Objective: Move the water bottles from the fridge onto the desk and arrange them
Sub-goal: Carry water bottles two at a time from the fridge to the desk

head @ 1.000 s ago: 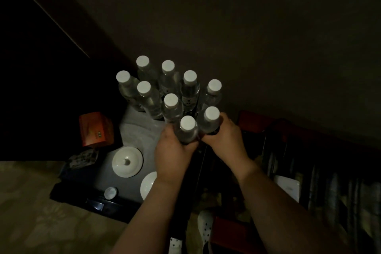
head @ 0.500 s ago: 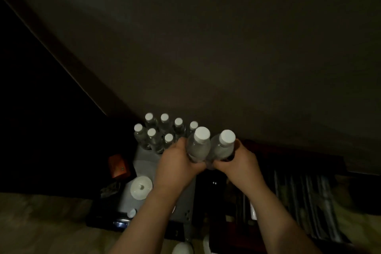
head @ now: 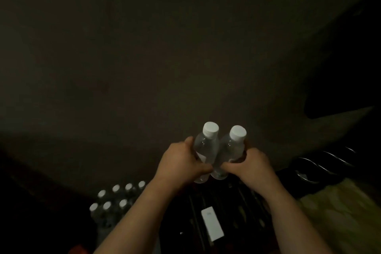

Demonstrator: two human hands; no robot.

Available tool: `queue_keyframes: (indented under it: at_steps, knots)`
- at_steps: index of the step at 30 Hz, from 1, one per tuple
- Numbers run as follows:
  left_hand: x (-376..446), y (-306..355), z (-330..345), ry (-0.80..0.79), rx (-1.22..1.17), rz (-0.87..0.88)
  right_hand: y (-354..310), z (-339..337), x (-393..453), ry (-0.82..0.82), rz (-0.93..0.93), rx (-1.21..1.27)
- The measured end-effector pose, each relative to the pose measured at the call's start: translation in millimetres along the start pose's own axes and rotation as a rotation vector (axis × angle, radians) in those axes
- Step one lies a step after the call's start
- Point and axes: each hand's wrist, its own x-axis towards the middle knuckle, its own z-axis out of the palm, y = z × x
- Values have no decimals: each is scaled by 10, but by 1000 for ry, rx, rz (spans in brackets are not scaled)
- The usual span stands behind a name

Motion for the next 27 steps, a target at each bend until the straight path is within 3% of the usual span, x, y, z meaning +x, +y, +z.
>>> queue_keyframes:
  at_steps: [6, 13, 18, 27]
  knots:
    - [143, 1143, 271, -153, -9, 268, 245, -1142, -504, 269, 51, 55]
    - [108, 2654, 1046, -287, 5, 525, 878, -2477, -1154, 551, 133, 97]
    - [48, 3734, 1886, -383, -48, 649, 1444, -3548, -1543, 693, 179, 74]
    - [-61, 5363, 3361, -427, -156, 738, 2476, -5236, -2004, 803, 271, -36]
